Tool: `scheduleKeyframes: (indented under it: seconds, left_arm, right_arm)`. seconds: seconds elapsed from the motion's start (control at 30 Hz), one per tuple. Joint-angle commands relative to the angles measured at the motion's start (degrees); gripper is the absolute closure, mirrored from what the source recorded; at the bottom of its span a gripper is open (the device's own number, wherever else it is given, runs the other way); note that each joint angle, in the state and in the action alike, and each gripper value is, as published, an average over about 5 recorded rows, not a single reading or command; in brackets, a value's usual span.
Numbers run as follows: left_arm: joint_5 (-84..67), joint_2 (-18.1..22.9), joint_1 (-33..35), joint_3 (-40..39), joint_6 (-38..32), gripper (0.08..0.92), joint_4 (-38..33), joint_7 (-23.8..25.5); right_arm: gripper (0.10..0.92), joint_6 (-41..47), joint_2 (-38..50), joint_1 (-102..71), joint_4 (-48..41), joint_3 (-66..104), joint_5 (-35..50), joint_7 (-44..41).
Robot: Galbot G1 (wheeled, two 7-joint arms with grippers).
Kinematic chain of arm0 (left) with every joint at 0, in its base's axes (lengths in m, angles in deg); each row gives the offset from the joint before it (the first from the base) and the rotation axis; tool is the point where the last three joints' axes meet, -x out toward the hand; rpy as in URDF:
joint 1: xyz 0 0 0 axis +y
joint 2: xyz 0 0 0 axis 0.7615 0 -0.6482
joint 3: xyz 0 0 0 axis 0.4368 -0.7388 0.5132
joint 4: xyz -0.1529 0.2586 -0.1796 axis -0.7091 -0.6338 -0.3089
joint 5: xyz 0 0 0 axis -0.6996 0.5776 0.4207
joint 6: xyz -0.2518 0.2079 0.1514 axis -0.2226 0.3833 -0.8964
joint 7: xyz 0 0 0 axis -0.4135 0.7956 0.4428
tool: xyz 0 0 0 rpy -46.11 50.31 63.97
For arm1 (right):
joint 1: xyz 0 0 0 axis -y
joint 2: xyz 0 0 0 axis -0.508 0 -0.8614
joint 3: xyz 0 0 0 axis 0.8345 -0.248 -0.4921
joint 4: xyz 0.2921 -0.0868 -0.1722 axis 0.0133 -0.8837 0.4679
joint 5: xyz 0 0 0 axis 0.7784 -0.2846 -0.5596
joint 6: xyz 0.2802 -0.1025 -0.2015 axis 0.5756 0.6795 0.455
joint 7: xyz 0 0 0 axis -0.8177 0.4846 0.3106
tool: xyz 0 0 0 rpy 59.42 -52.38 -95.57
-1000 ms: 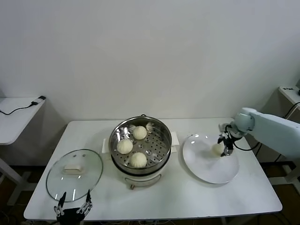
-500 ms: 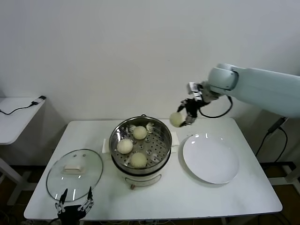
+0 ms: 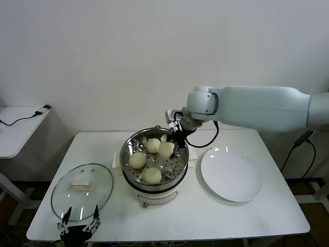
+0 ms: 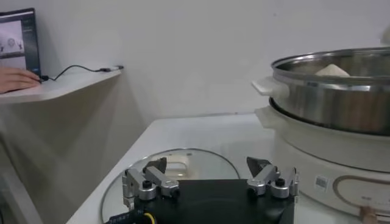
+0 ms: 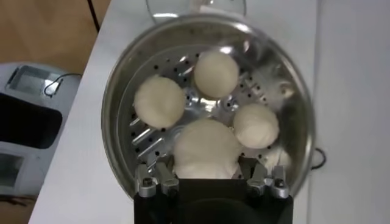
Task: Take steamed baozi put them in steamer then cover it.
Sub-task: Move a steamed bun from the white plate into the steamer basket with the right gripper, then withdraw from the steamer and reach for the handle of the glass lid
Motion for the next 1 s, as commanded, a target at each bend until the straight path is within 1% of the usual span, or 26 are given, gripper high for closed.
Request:
scheduleKeyframes:
  seconds: [0.03, 0.2, 0.47, 0.57, 0.67, 0.73, 0.87, 0.93, 1.0]
  left_arm:
    - [0.06, 0.07, -0.07, -0.08, 0.04, 0.177, -0.02, 0.02]
    - [0.17, 0.19, -0.17, -0.28, -0.06, 0.177, 0.38, -0.02]
    - [-0.04, 0.16, -0.37, -0.03, -0.04, 0.177, 0.7, -0.06]
    - [-0.09, 0.13, -0.4, 0.04, -0.03, 0.177, 0.71, -0.04]
    - [-0.1, 0.07, -0.49, 0.08, 0.04, 0.177, 0.58, 0.05]
    - [-0.11, 0.05, -0.54, 0.07, 0.22, 0.177, 0.36, 0.21]
    - [-0.18, -0.04, -0.56, 0.13, 1.02, 0.177, -0.37, 0.72]
    - [-0.36, -0.17, -0.59, 0.32, 1.43, 0.177, -0.85, 0.8]
    - [-0.84, -0.35, -0.69, 0.57, 1.93, 0.177, -1.31, 0.77]
  right_arm:
    - [0.323, 2.29, -1.4, -3.96, -0.21, -2.91, -3.52, 2.42]
    - [0.322, 2.17, -0.42, -5.69, -1.81, -2.06, -4.85, 3.22]
    - [0.321, 0.63, -1.97, -7.0, -6.87, 0.82, -4.9, 2.68]
    - [0.297, -0.66, -1.9, -6.53, -6.95, 0.92, -4.55, 2.03]
    - [0.238, -3.05, -1.78, -4.58, -7.15, 1.11, -2.56, 0.44]
    - [0.213, -4.9, -1.47, -2.46, -7.33, 1.18, -0.72, -0.97]
    - [0.203, -7.11, 1.02, 1.28, -7.37, 3.28, 3.74, -2.82]
    - [0.203, -6.91, 3.48, 1.69, -7.35, 6.41, 7.07, -1.01]
    - [0.203, -5.57, 6.28, -0.04, -7.45, 11.78, 9.68, 3.3]
